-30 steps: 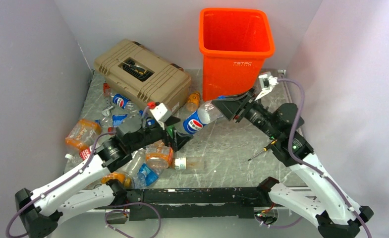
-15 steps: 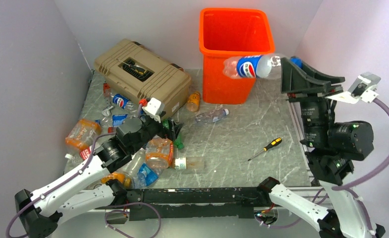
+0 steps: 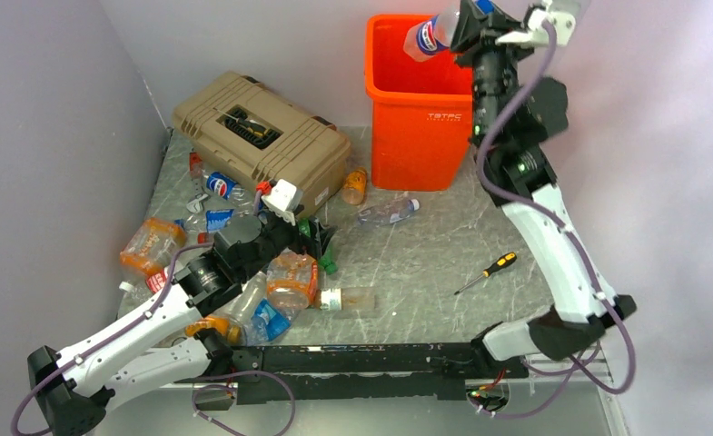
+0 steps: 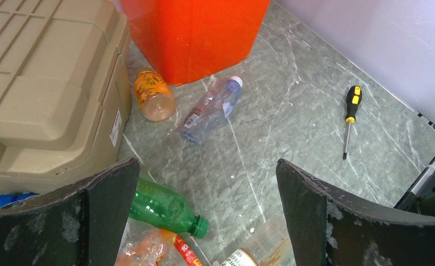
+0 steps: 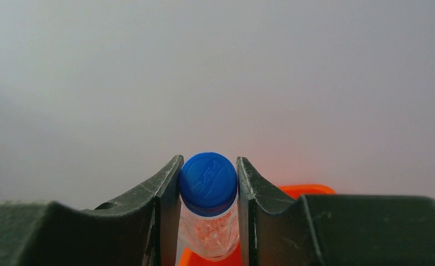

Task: Put the plastic bottles in the bin
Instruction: Place the plastic bottle in the trash bin.

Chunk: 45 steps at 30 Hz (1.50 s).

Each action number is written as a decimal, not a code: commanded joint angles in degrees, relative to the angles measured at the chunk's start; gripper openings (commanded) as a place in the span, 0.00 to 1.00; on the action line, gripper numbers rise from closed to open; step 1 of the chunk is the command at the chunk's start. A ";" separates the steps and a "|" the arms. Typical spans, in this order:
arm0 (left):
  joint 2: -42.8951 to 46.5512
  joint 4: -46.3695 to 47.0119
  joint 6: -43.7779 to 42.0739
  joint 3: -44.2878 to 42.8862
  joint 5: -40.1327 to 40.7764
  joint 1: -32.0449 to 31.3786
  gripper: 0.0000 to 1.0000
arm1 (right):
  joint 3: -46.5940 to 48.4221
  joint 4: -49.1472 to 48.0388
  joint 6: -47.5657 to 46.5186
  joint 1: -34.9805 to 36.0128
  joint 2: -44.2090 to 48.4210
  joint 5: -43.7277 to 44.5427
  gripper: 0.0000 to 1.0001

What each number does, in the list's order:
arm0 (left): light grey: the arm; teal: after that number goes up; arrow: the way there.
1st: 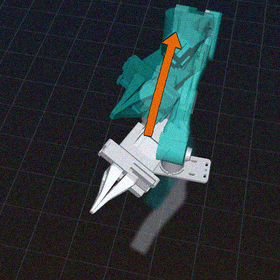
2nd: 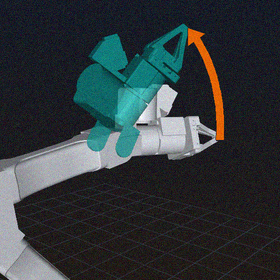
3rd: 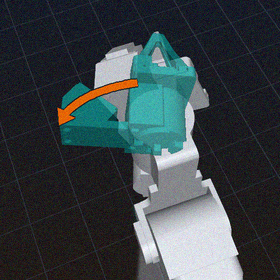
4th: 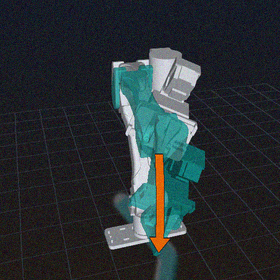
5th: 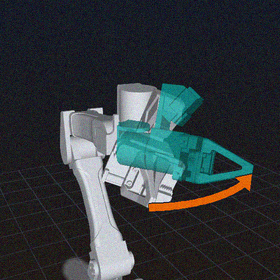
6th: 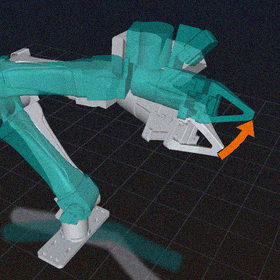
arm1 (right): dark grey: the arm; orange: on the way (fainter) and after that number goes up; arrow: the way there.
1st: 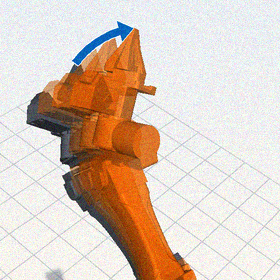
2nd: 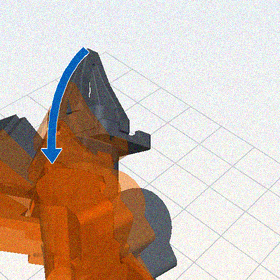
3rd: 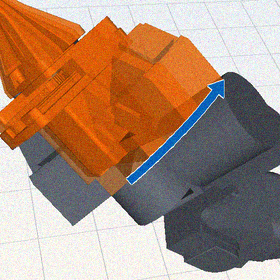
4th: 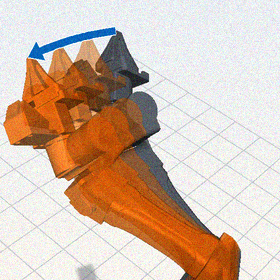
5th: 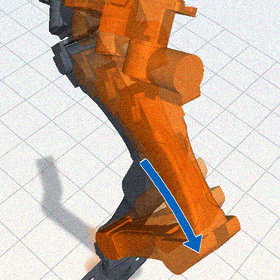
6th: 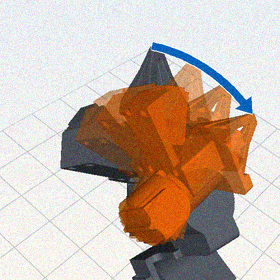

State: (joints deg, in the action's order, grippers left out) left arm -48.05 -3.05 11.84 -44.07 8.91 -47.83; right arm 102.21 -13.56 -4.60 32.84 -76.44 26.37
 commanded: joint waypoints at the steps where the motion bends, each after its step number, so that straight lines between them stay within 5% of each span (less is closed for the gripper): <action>1: 0.33 0.78 0.56 -2.42 -0.40 0.06 0.99 | 12.81 8.46 7.21 -7.93 -7.37 -1.80 0.00; 8: 0.39 -0.24 0.47 -3.15 0.09 0.05 0.99 | 19.39 15.94 20.45 -16.11 -16.45 -5.72 0.00; 16: 1.66 -0.01 -0.14 -3.01 0.49 0.02 0.99 | 20.97 20.30 25.20 -19.14 -24.37 -8.81 0.00; 30: 0.20 -0.64 0.18 -3.64 -1.58 0.04 0.99 | 16.75 24.52 26.51 -18.89 -28.22 -11.89 0.00; 34: -0.23 -0.75 0.21 -3.74 -2.11 0.03 0.99 | 8.48 20.86 27.06 -18.76 -25.47 -12.53 0.00; 35: -0.39 -0.93 0.21 -3.88 -2.32 0.08 0.99 | 7.64 20.25 27.22 -18.70 -25.03 -13.20 0.05; 39: -1.14 -1.43 0.20 -4.26 -2.47 0.02 0.99 | 9.25 22.59 27.06 -18.28 -25.62 -15.00 0.65; 42: -1.34 -1.56 0.07 -4.32 -2.27 0.05 0.99 | 11.53 23.76 27.01 -17.92 -24.98 -15.02 0.84; 45: -1.39 -1.59 -0.09 -4.35 -1.73 0.07 1.00 | 15.06 25.20 27.08 -17.70 -23.29 -15.78 0.91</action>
State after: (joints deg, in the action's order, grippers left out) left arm -49.45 -5.32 11.75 -46.00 7.35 -47.83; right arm 111.18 11.07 22.41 14.66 -103.55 11.99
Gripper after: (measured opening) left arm 0.994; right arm 0.885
